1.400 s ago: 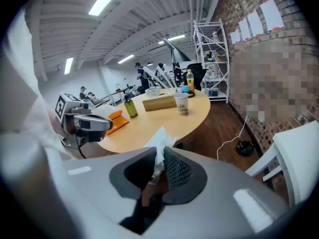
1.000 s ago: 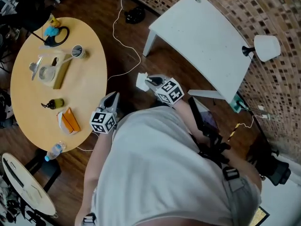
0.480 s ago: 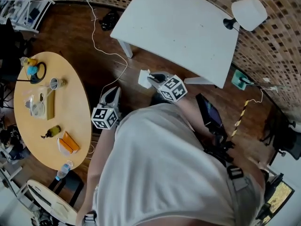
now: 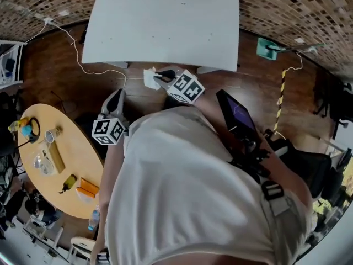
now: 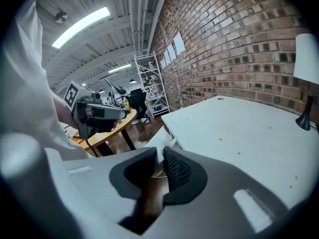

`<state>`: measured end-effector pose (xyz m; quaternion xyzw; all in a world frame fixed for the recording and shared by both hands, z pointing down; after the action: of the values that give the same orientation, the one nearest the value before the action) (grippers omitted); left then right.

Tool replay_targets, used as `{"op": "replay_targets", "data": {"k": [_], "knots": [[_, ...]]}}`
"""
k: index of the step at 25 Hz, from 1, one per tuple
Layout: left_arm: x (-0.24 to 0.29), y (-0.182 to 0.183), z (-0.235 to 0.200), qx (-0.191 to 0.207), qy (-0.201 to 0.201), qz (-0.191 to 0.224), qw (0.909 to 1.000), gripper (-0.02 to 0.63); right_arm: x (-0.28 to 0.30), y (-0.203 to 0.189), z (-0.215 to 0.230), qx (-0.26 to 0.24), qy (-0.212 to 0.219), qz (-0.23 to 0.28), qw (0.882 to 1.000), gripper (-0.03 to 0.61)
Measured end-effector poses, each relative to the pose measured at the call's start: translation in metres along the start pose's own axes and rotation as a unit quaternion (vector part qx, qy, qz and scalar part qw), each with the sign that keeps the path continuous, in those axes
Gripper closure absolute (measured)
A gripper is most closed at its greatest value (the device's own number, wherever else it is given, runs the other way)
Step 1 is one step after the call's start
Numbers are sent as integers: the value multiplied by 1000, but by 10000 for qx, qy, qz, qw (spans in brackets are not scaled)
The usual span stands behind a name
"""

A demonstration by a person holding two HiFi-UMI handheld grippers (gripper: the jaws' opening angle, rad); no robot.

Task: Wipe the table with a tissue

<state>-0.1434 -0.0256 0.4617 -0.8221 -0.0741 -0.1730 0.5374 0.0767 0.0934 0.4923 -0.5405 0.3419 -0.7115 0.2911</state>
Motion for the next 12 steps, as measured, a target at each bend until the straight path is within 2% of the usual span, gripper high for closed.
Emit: {"op": "replay_targets", "data": {"k": [7,12], "knots": [[42,16,2,191,-549,-254,9980,609,-18,-6,20,280,-399,171,9987,529],[79,28,-2,367,-1109,-498,9919,609,-31,-7,34,599,-845,205,9944,529]]}}
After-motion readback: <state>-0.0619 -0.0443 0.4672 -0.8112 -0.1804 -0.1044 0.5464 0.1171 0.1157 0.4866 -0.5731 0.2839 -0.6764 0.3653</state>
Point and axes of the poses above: the fingertips, and each gripper's own axes: x forward along the fingers, z to its right, y out of its top, the point moved 9 cm from there along -x, backward along the fingers, and after that the axes turned 6 degrees about -y, right-handed, at the moved point
